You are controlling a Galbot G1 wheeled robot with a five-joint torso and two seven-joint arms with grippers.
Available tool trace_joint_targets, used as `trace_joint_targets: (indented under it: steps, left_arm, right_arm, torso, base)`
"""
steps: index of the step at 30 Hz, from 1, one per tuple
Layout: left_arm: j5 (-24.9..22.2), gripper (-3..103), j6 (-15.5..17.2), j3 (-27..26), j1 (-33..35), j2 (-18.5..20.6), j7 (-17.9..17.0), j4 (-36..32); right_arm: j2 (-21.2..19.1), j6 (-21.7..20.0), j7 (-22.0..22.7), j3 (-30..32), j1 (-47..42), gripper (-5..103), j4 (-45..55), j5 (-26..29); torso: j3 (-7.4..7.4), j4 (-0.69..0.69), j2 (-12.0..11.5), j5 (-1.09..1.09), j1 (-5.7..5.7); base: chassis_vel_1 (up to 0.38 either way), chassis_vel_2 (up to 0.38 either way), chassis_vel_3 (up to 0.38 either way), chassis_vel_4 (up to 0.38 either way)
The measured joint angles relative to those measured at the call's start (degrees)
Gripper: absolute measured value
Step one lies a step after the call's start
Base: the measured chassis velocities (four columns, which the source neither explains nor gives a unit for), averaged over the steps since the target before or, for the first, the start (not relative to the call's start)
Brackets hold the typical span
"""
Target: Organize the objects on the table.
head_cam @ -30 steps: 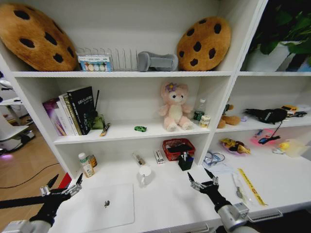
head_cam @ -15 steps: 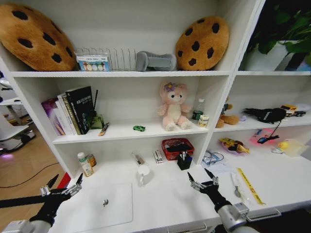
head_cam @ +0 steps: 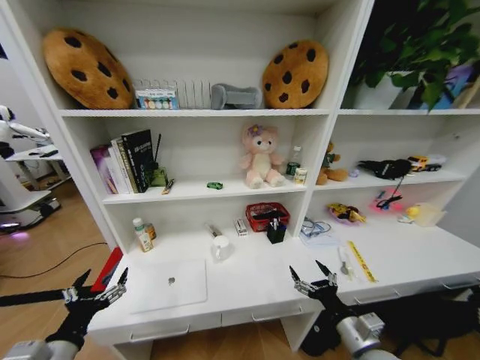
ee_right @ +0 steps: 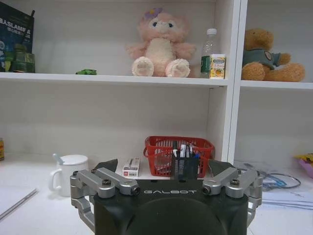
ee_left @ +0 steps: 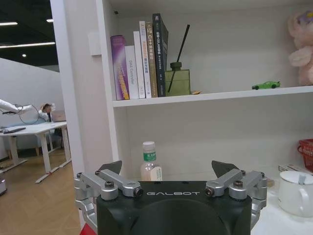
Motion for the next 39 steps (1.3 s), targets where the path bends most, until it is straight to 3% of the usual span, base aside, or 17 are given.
trace_joint_targets:
  steps: [14,39]
  left_arm:
    - [0.00,100,0.00,0.00,0.00,0.00,0.00,0.00]
    - [0.00,100,0.01,0.00,0.00,0.00,0.00,0.00]
  right_arm:
    - [0.00,0.00,0.00,0.00,-0.01,100,0.00,0.00]
    - [0.00,0.00,0.00,0.00,0.01,100,0.00,0.00]
  torso:
    - [0.00,-0.01,0.01,0.02,-0.02]
    - [0.02,0.00,-0.02,0.01,0.02]
  base:
    - [0.262,-0.253,-0.272,0.266]
    - [-0.006,0.007,0.003,0.003]
